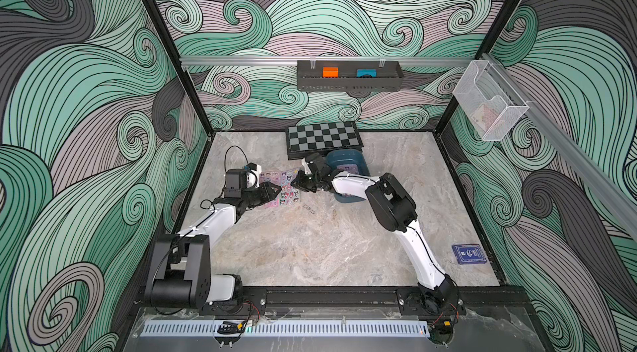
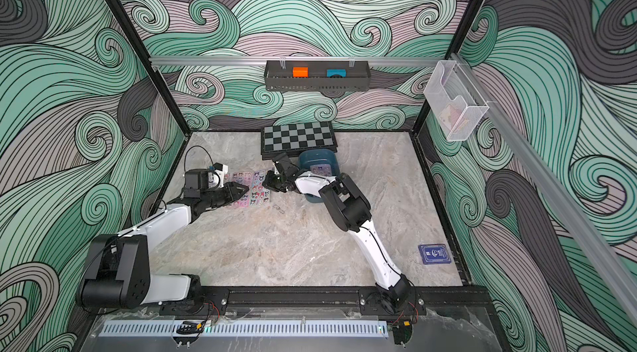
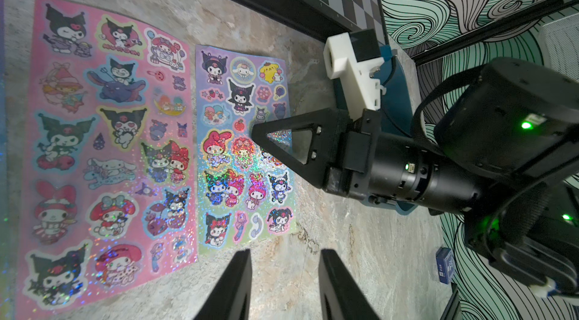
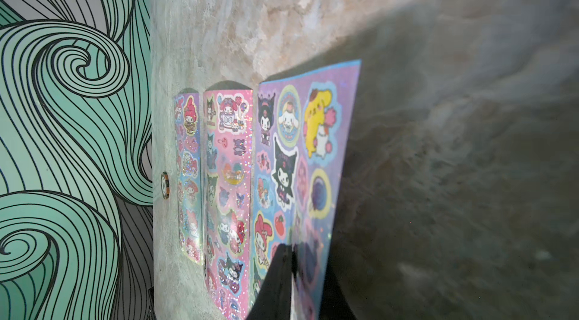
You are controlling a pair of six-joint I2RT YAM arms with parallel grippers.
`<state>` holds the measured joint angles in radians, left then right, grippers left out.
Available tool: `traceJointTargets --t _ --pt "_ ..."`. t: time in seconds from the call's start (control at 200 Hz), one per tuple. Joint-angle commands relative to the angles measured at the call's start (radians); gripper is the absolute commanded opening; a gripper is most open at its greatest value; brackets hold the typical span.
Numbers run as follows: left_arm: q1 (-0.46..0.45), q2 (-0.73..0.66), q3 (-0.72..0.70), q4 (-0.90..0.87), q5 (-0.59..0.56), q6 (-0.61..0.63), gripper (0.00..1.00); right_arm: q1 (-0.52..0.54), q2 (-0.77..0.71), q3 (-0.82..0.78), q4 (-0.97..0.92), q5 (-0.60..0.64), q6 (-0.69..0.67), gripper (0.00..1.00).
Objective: Take the stickers out of the storage box
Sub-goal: Place the sticker at the center of the board.
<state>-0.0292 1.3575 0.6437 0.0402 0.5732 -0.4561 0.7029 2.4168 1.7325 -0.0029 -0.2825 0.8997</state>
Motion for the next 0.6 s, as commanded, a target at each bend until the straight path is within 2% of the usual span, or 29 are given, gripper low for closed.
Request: traceJointTargets --t 0.0,0.08,0.29,0.59 --pt "-0.001 -0.006 -0.004 0.013 0.02 0.012 0.4 0.007 0.007 0.011 -0.04 0.011 -0.019 0.16" --pt "-0.001 -0.007 -0.003 0.013 0.021 0.012 0.4 0.006 0.001 0.009 -0.049 0.018 -0.027 0.18" --pt "-0.001 -0.006 -0.004 0.014 0.022 0.012 0.4 0.004 -0.026 -0.007 -0.068 0.049 -0.051 0.33" --pt "-0.001 -0.009 -0.006 0.014 0.02 0.014 0.4 -0.022 -0.08 -0.074 -0.054 0.073 -0.068 0.45"
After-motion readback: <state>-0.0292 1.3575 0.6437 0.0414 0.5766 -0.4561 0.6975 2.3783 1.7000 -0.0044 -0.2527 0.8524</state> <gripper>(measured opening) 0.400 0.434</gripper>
